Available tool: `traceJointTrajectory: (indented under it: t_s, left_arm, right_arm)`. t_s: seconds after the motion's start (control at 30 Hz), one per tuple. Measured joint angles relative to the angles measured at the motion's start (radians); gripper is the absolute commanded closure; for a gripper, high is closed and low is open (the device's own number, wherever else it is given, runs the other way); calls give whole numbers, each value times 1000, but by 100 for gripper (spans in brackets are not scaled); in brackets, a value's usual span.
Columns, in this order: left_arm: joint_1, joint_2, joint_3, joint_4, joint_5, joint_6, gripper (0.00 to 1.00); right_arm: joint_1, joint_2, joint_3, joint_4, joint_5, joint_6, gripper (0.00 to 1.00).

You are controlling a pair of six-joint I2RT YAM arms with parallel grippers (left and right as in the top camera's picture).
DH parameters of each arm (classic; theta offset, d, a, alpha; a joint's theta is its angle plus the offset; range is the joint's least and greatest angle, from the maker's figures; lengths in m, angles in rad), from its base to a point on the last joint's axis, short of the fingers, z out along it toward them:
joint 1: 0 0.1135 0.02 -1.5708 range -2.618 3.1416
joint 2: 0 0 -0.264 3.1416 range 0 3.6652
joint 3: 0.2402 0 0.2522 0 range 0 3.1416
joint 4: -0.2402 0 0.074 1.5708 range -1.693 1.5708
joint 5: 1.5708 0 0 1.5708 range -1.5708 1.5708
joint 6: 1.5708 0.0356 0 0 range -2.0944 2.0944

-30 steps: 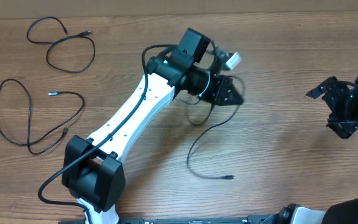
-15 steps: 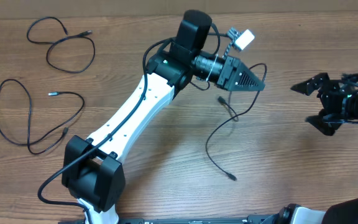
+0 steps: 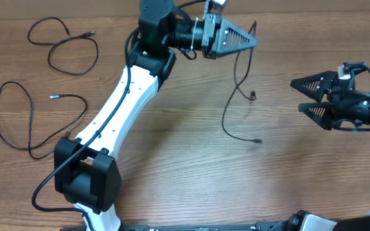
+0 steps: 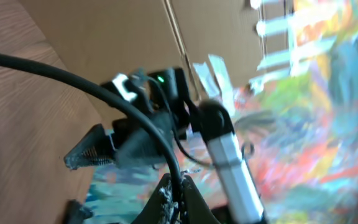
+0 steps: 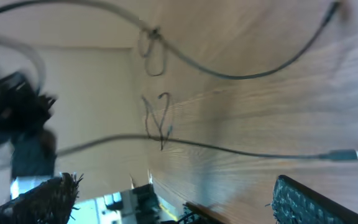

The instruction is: Untangle cables

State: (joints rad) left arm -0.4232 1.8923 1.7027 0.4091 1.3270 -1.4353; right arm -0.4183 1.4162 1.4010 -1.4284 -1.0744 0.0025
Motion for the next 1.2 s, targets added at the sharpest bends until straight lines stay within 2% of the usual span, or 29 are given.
traceJointTrajectory:
  t_s: [0.23, 0.37, 0.53, 0.87, 1.07, 1.2]
  left_arm:
    - [-8, 0, 0, 2, -72, -140, 96]
    - [-24, 0, 0, 3, -109, -198, 96]
    - [-57, 0, 0, 3, -151, -240, 96]
    - [-73, 0, 0, 3, -192, -308, 96]
    - [-81, 0, 0, 3, -190, -317, 96]
    - [-84, 0, 0, 2, -185, -317, 96]
  right_arm:
    - [72, -71, 0, 100, -109, -117, 1]
    - [141, -75, 0, 191, -138, -135, 21]
    - [198, -75, 0, 326, -177, -99, 25]
    - [275, -75, 0, 608, -238, 126, 43]
    - [277, -75, 0, 666, -254, 206, 57]
    - [277, -75, 0, 670, -256, 224, 58]
